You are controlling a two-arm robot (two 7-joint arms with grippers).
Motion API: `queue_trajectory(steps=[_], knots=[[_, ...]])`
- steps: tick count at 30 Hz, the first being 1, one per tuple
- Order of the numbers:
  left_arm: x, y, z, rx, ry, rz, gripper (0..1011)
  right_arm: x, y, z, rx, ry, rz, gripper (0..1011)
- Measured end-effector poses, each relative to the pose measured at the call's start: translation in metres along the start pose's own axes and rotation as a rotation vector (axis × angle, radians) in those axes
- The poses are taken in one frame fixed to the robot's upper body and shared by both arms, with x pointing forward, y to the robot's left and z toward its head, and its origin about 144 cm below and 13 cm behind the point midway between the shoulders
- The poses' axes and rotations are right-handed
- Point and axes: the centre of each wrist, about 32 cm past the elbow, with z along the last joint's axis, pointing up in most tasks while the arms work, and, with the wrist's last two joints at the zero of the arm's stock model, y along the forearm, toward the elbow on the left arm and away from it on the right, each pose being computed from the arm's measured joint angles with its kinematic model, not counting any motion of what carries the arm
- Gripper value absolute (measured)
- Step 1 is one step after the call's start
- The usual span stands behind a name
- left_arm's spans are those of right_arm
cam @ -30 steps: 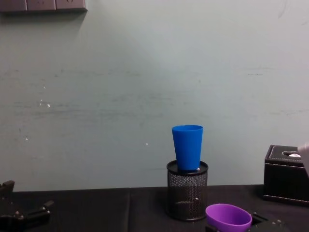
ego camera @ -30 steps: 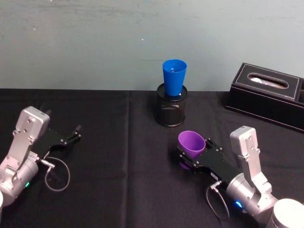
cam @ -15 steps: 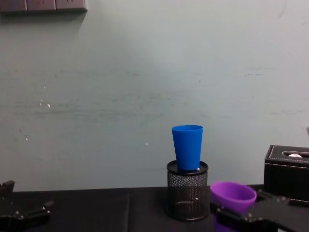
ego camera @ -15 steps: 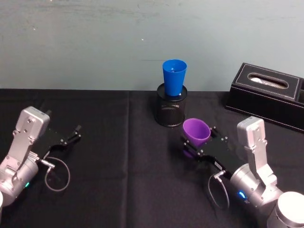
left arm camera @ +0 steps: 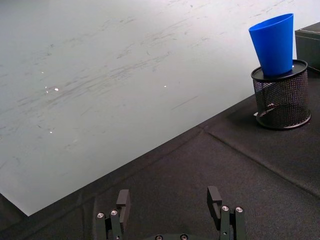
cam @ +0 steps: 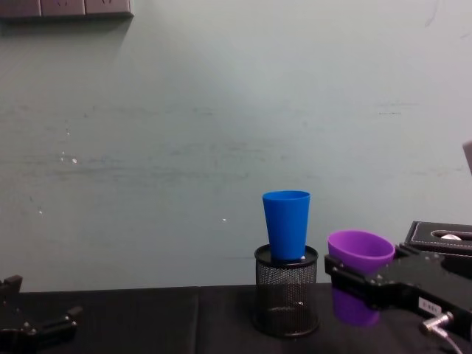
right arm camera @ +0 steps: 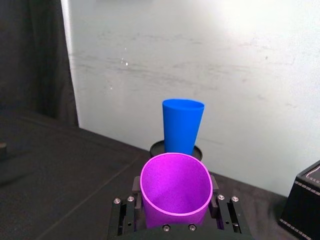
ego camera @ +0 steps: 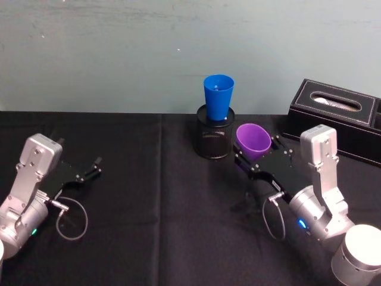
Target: Pick up one cup with a gripper and tap it against the other cup.
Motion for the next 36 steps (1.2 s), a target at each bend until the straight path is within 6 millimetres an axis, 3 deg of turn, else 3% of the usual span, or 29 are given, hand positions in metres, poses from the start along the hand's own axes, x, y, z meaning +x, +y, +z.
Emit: queue_trajectory(steps=[36], knots=[[0.000, 0.000, 0.000, 0.000, 0.000, 0.000, 1012, 0.020, 0.045, 0.012, 0.054, -0.001, -0.005, 734]])
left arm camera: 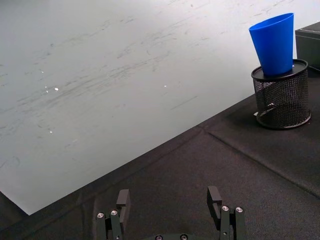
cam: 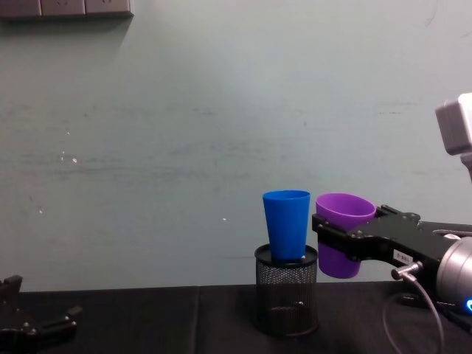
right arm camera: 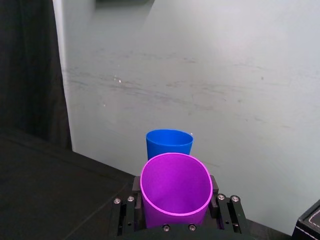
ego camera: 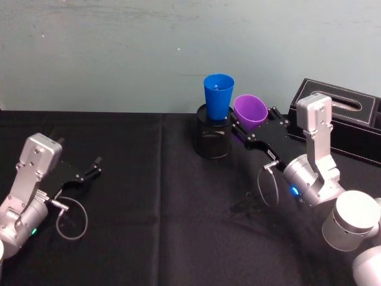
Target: Pick up one cup with a gripper and tap it against the other cup.
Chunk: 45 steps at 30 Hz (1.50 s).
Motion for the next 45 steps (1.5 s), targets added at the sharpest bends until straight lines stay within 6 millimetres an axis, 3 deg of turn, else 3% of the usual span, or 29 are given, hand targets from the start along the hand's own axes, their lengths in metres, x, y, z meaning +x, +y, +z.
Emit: queue_trajectory(steps=[45], knots=[[0.0000, 0.0000, 0.0000, 0.000, 0.000, 0.000, 1011, 0.0024, 0.0073, 0.0014, 0.012, 0.017, 0.009, 734]])
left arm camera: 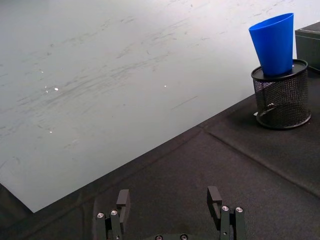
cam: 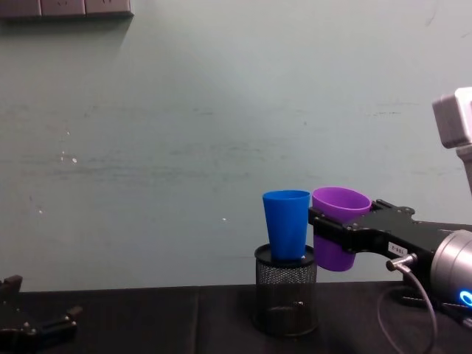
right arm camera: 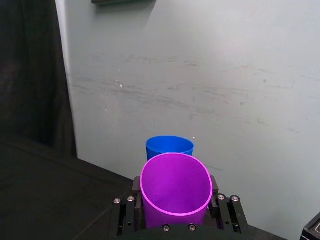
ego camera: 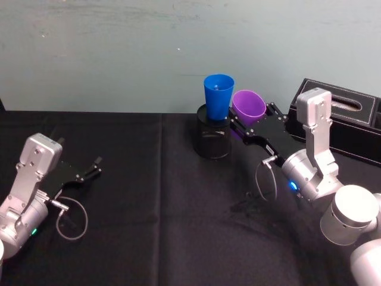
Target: Pick up one cup with a gripper and tap it against the other cup.
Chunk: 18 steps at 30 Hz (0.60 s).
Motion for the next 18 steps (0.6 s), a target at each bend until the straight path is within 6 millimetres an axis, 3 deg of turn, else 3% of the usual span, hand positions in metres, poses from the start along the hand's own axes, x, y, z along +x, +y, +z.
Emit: queue_trajectory(steps=[18], knots=[[0.000, 0.000, 0.000, 0.000, 0.000, 0.000, 1011, 0.005, 0.014, 0.001, 0.018, 0.009, 0.018, 734]])
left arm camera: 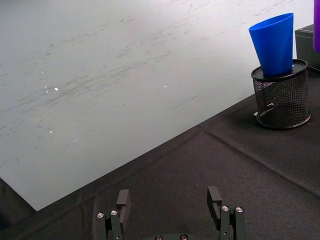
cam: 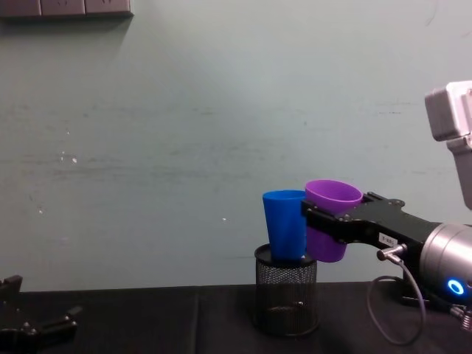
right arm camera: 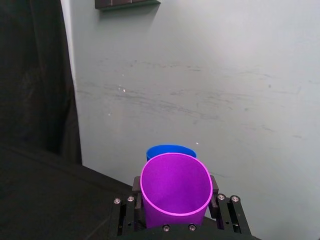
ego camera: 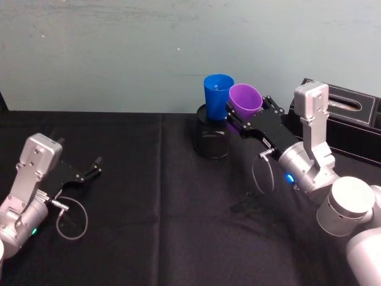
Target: Pick up one cup with a gripper and tap it against the other cup.
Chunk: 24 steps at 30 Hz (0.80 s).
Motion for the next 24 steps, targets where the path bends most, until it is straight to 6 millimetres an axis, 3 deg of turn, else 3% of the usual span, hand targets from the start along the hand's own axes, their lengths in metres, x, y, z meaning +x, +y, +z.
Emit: queue_trajectory(steps=[24], knots=[[0.000, 0.000, 0.000, 0.000, 0.000, 0.000, 1012, 0.000, 0.016, -0.002, 0.020, 0.018, 0.031, 734]])
